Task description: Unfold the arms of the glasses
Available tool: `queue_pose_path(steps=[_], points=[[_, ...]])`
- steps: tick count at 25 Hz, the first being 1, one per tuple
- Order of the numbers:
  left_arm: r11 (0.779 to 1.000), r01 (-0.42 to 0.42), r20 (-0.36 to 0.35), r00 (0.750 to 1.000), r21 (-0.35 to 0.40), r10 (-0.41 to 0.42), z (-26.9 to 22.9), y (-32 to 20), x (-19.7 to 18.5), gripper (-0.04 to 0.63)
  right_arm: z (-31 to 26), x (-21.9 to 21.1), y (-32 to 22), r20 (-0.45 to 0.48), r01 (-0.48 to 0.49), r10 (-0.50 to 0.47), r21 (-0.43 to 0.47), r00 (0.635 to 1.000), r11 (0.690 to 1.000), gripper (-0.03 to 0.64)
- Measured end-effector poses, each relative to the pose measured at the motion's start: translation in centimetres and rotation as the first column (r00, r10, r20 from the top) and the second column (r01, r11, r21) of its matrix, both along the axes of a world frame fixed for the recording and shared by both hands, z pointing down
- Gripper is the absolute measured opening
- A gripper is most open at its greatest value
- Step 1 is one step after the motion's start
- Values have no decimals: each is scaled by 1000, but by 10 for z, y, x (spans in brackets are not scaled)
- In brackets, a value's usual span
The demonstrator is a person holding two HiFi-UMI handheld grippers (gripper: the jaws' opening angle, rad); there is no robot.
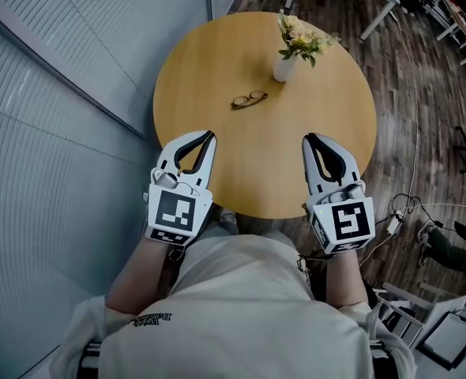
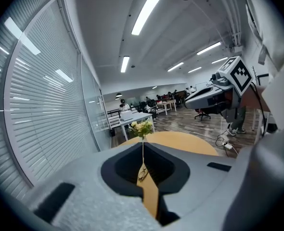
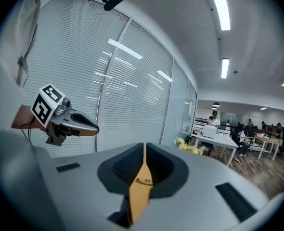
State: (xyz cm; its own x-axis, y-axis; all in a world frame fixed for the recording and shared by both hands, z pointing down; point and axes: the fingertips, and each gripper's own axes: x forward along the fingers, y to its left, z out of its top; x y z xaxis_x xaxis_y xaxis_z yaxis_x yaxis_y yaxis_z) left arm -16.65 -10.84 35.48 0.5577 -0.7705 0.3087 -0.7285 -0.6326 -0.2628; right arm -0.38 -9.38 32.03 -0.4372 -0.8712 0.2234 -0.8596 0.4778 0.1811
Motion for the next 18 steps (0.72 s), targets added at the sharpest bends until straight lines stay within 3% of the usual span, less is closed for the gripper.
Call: queue_pose_path(steps=[7,18], points=[[1000,-26,8,1000,-15,26,11,-15,9,25,16,5,-17,-1,-9,9,-33,1000,999,37],[998,52,17,999,-43,-52,19,-40,31,25,35,26,-47,18,50,-49,-82,999,995,38]])
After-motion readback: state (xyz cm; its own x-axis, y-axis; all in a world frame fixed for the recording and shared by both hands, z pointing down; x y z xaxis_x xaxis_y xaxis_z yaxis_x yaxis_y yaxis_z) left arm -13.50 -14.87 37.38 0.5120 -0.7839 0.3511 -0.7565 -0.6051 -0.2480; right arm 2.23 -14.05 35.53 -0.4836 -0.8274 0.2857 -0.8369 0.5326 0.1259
